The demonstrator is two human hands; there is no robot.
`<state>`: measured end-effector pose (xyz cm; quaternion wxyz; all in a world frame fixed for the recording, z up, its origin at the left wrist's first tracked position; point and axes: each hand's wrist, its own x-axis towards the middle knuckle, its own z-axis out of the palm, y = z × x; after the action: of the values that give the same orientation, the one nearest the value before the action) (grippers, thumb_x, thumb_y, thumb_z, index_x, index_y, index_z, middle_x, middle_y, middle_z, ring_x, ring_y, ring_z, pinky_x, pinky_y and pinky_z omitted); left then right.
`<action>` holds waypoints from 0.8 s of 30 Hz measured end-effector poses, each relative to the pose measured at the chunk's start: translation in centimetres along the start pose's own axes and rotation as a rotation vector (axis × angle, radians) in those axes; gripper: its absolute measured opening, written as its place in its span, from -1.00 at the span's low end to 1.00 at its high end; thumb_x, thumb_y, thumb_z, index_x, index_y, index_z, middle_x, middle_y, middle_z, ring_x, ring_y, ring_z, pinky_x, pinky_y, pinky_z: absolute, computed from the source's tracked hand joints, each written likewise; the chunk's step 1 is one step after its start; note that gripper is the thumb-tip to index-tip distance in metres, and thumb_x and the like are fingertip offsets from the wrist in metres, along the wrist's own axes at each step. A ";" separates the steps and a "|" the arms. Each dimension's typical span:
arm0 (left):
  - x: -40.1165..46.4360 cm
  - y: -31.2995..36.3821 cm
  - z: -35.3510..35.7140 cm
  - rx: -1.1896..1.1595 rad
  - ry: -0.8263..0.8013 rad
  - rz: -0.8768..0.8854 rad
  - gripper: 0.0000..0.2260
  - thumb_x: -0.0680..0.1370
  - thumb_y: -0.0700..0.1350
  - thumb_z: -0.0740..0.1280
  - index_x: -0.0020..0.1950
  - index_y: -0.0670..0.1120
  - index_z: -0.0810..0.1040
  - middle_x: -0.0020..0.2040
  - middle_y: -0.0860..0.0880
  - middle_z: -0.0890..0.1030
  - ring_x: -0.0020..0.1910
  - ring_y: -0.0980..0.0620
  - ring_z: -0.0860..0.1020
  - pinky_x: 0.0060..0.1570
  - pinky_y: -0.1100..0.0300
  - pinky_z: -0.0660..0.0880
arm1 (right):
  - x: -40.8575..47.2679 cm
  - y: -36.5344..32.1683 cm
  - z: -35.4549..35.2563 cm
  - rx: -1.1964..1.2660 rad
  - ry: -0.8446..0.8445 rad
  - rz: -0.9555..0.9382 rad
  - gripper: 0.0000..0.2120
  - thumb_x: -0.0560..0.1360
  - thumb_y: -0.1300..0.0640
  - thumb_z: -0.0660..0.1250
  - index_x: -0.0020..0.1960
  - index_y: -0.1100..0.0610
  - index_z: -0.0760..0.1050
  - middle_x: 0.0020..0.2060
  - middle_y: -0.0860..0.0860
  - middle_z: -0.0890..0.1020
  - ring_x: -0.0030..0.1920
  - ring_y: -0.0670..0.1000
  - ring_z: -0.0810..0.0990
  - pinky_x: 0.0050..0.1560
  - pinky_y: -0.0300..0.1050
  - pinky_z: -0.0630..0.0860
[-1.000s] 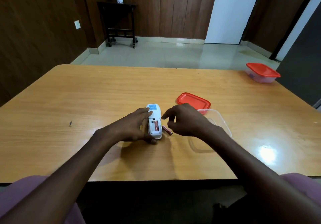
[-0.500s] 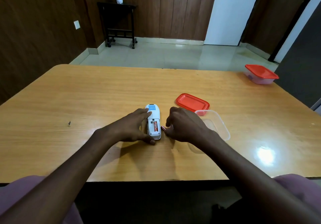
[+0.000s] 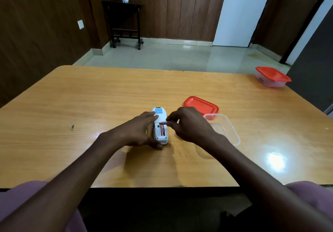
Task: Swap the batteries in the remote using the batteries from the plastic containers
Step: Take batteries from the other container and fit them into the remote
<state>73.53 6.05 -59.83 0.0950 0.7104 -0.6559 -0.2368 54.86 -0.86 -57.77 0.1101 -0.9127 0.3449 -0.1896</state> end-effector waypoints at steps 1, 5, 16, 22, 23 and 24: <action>0.0 0.0 0.0 -0.002 0.002 0.000 0.07 0.29 0.25 0.57 0.63 0.00 0.08 0.64 0.13 0.00 0.59 0.13 0.06 0.54 0.13 0.12 | 0.0 -0.2 0.4 0.018 -0.022 -0.027 -0.77 0.56 -0.02 0.39 0.10 0.07 0.72 -0.08 0.09 0.69 -0.07 0.13 0.63 -0.05 0.03 0.54; -0.2 0.0 0.0 -0.017 0.003 0.014 0.05 0.31 0.23 0.57 0.64 0.01 0.07 0.64 0.14 0.00 0.59 0.14 0.07 0.53 0.14 0.13 | 0.3 -0.4 1.4 0.073 -0.006 -0.038 -0.79 0.55 0.07 0.42 0.14 0.12 0.66 -0.04 0.07 0.67 -0.05 0.11 0.63 -0.02 0.03 0.53; -0.1 0.1 -0.1 -0.032 0.025 0.041 -0.02 0.30 0.20 0.59 0.60 0.06 0.17 0.61 0.13 0.07 0.56 0.14 0.13 0.49 0.17 0.19 | 0.2 -1.0 2.9 0.310 0.241 0.069 -0.86 0.51 0.21 0.44 0.03 0.17 0.72 -0.11 0.05 0.76 -0.16 0.02 0.69 -0.02 -0.02 0.59; -0.4 0.5 -0.2 -0.052 0.035 0.058 -0.07 0.32 0.12 0.60 0.58 0.13 0.19 0.59 0.12 0.12 0.55 0.12 0.18 0.45 0.20 0.22 | 0.3 -1.5 4.0 0.323 0.122 0.132 -0.81 0.53 0.17 0.41 0.12 0.11 0.71 -0.08 0.10 0.69 -0.08 0.06 0.66 0.02 -0.02 0.54; -0.4 0.5 -0.2 -0.044 0.034 0.054 -0.05 0.32 0.13 0.60 0.59 0.13 0.17 0.60 0.11 0.10 0.56 0.13 0.15 0.46 0.20 0.20 | 0.4 -1.5 4.1 0.307 0.099 0.135 -0.82 0.53 0.14 0.41 0.10 0.09 0.71 -0.08 0.10 0.66 -0.07 0.07 0.64 0.01 -0.03 0.52; -0.4 0.5 -0.2 -0.039 0.034 0.049 -0.04 0.32 0.14 0.60 0.60 0.11 0.17 0.61 0.11 0.09 0.57 0.14 0.13 0.46 0.21 0.18 | 0.5 -1.5 4.1 0.303 0.076 0.137 -0.83 0.53 0.13 0.42 0.08 0.08 0.72 -0.08 0.09 0.63 -0.06 0.06 0.63 0.00 -0.05 0.51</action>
<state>73.14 6.31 -59.38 0.1256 0.6962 -0.6666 -0.2352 57.79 0.22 -60.80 0.2462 -0.8521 0.3775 -0.2660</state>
